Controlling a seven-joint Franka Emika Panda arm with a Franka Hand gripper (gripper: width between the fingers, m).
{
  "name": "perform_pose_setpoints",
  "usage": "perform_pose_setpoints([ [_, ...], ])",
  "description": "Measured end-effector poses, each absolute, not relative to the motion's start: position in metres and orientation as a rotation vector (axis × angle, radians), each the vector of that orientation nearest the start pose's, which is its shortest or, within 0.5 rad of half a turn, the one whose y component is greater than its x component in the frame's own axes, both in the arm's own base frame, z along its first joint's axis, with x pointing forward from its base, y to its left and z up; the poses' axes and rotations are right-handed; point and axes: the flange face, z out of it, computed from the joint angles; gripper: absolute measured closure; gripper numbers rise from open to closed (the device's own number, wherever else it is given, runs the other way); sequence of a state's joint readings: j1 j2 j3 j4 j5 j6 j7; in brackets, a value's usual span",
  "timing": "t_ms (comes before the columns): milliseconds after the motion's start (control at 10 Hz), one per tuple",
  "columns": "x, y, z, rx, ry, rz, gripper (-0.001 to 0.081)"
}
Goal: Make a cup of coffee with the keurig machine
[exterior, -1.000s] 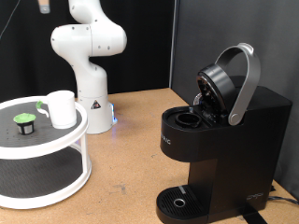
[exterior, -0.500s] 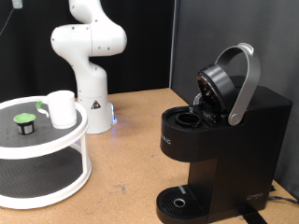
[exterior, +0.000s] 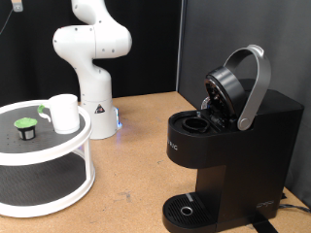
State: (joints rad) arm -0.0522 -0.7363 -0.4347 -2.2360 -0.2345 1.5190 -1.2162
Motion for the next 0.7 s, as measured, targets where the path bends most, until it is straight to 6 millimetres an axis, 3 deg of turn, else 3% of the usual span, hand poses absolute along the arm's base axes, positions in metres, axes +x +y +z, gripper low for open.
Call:
perform_pose_setpoints([
  [500,0.278,-0.227,0.562,-2.579,-1.674,-0.087,0.0001],
  [700,0.282,-0.228,0.556,-2.571,-1.699,-0.102,0.0001],
])
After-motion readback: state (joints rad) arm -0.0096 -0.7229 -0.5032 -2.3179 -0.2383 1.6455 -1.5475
